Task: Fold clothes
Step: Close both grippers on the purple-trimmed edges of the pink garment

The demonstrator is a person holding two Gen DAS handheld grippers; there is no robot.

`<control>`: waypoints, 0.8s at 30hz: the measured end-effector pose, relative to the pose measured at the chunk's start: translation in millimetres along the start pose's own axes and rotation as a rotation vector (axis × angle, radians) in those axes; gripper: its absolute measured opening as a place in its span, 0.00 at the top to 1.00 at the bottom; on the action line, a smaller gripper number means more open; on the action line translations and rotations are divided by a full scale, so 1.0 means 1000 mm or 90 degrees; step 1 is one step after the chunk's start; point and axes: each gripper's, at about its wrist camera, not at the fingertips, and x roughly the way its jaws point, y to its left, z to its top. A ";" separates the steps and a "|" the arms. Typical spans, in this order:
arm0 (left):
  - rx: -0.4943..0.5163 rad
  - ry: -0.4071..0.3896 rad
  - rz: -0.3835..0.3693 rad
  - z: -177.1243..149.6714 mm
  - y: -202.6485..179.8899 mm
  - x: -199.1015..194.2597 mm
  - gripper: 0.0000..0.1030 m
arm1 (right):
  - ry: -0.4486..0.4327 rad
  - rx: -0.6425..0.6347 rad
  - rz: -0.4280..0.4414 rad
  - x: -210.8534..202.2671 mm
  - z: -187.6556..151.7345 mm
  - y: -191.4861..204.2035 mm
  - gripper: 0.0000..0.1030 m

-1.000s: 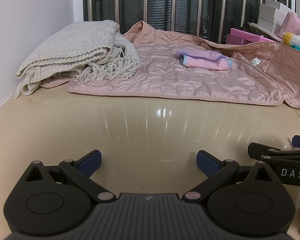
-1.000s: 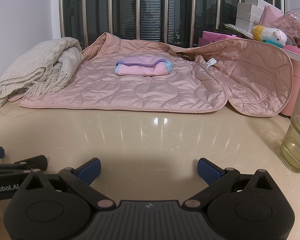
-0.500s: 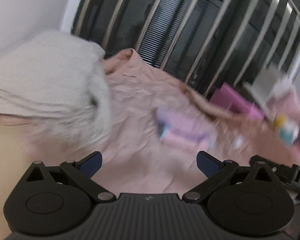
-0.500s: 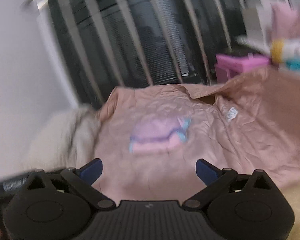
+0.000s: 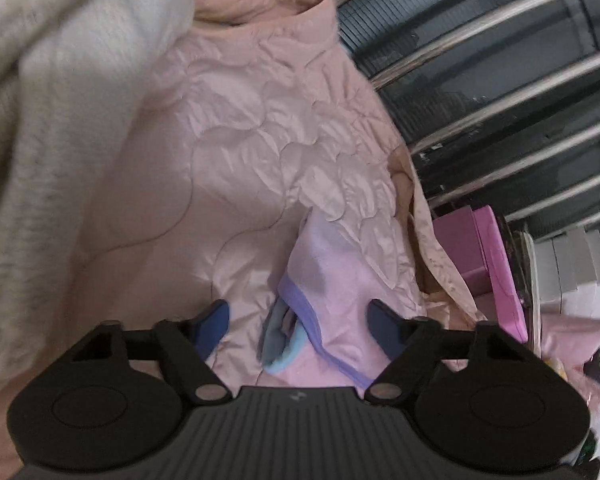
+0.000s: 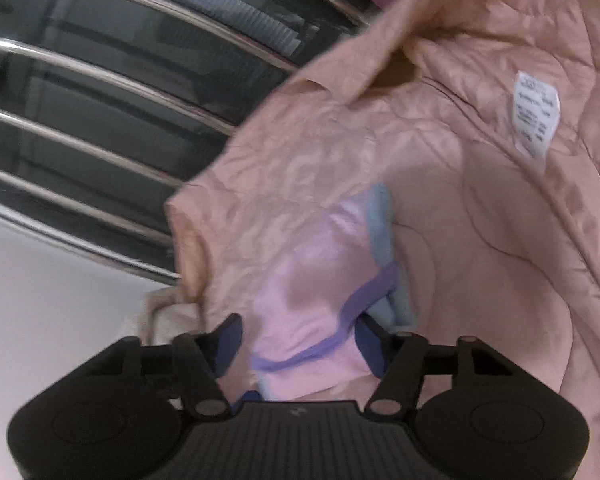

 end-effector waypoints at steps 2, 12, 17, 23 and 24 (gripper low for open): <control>-0.015 0.021 -0.010 0.003 0.003 0.012 0.68 | 0.004 0.007 -0.009 0.010 0.002 -0.005 0.62; -0.008 -0.029 -0.048 0.011 -0.011 -0.013 0.97 | -0.061 -0.082 0.026 -0.006 0.013 0.020 0.99; 0.046 -0.093 -0.100 0.001 -0.053 -0.080 0.98 | -0.111 -0.168 0.078 -0.069 0.012 0.074 0.99; 0.142 -0.192 -0.198 -0.035 -0.126 -0.220 0.99 | -0.192 -0.288 0.155 -0.187 -0.015 0.164 0.99; 0.160 -0.211 -0.219 -0.043 -0.137 -0.248 0.99 | -0.211 -0.309 0.171 -0.211 -0.023 0.179 0.99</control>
